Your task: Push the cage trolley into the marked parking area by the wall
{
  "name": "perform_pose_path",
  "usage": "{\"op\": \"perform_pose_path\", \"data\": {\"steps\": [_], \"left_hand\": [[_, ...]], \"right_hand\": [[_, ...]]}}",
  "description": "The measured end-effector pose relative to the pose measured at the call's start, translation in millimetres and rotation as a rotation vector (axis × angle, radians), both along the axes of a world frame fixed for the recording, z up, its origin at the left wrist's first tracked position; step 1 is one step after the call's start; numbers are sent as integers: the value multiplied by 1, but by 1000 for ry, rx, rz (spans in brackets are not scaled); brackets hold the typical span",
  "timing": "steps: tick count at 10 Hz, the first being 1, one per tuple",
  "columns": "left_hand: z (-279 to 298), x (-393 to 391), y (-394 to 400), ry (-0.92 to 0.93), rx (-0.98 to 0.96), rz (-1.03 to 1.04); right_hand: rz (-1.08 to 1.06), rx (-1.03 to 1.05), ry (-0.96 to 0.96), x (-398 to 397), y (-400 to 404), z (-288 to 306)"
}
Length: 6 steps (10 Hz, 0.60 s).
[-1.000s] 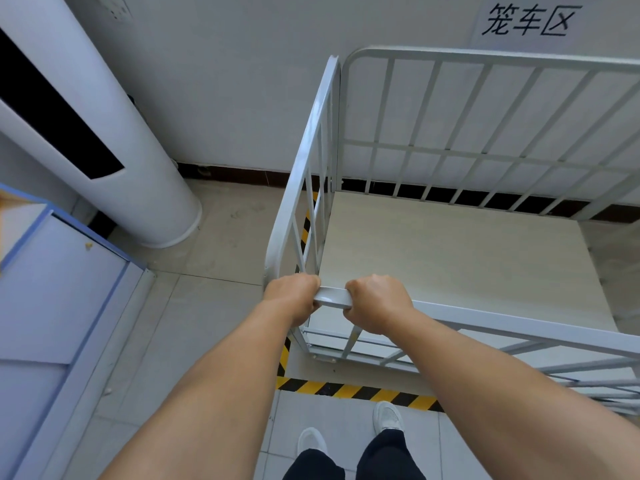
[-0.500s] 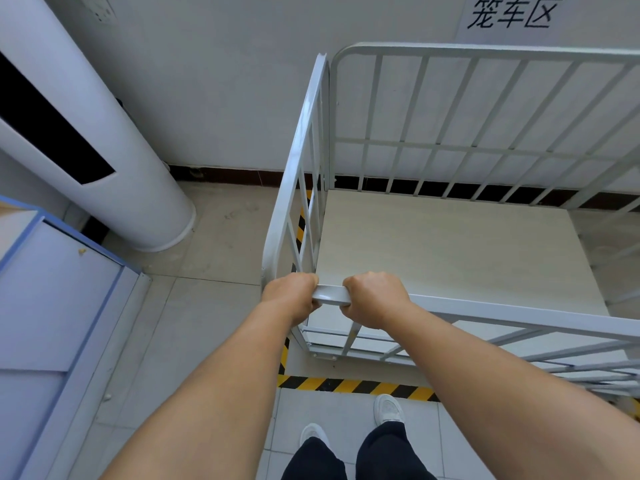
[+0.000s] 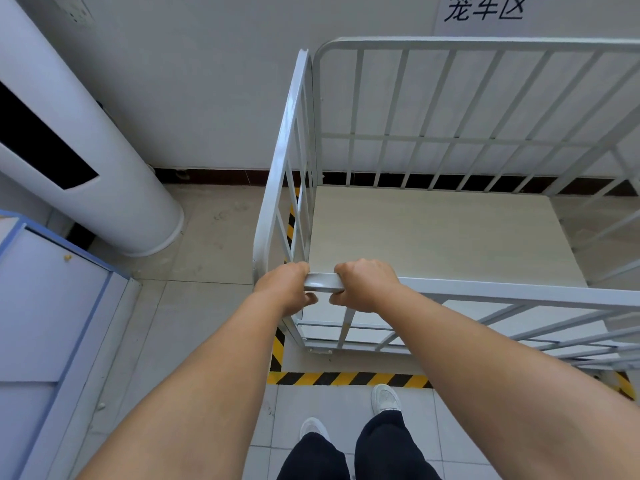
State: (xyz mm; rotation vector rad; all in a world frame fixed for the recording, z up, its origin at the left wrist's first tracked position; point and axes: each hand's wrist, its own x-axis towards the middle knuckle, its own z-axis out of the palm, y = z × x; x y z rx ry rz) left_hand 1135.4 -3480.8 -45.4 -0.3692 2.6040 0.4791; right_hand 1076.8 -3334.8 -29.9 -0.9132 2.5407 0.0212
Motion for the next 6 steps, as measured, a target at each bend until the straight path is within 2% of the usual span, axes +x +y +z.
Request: {"op": "perform_pose_path", "data": {"steps": [2,4,6], "left_hand": [[7,1,-4,19,177,45],[36,-22,16,118,272,30],[51,-61,62,253,338,220]], "right_hand": [[-102,-208,-230,-8,10,6],[-248,-398,-228,-32,41,25],[-442,-610,-266,-83,79,33]]}}
